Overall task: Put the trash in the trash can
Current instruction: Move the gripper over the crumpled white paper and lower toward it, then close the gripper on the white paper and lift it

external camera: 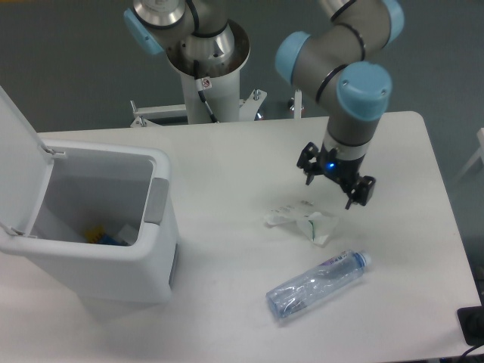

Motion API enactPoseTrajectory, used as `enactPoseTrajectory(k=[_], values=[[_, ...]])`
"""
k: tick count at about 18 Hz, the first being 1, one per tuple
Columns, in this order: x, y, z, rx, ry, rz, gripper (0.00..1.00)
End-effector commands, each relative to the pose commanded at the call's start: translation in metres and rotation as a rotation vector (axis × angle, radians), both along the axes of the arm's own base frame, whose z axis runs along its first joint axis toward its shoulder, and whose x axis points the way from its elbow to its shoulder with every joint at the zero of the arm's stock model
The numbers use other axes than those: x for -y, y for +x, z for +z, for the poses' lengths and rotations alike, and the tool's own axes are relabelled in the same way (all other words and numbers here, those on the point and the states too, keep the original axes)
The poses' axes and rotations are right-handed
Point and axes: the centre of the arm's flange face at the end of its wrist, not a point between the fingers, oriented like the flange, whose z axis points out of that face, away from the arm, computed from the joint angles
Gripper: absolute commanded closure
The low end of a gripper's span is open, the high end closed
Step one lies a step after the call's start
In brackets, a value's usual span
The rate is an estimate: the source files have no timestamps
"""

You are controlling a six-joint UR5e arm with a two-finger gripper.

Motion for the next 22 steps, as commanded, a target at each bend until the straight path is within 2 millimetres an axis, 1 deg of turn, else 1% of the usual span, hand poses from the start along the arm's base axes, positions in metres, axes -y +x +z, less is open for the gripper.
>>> enactPoseTrajectory(k=[1,3,5,6,8,11,12,13,16,18,19,22], values=[[-0.005,0.003,-0.004,-0.005,0.001,-0.008,0.0],[-0.006,0.005,-0.011,-0.019,0.007,-0.012,0.0],[-0.007,0.007,-0.024,-0.014,0.003,-0.017,0.0],[-0.009,0.011,-0.031,-0.005,-0.008,-0.029,0.0],[-0.005,0.017,-0.042,0.006,-0.038,-0.037,0.0],[-0.004,0.018,-0.047,0.007,-0.054,-0.038,0.01],[-0.005,0.018,-0.048,0.006,-0.056,-0.04,0.03],[-0.006,0.02,-0.049,0.009,-0.057,-0.043,0.07],[-0.007,0.022,-0.052,0.001,-0.081,-0.047,0.33],[-0.011,0.026,-0.055,-0.008,-0.1,-0.055,0.47],[-0.011,0.026,-0.056,-0.012,-0.109,-0.055,0.57],[-0.011,0.026,-0.054,-0.015,-0.109,-0.055,0.94]])
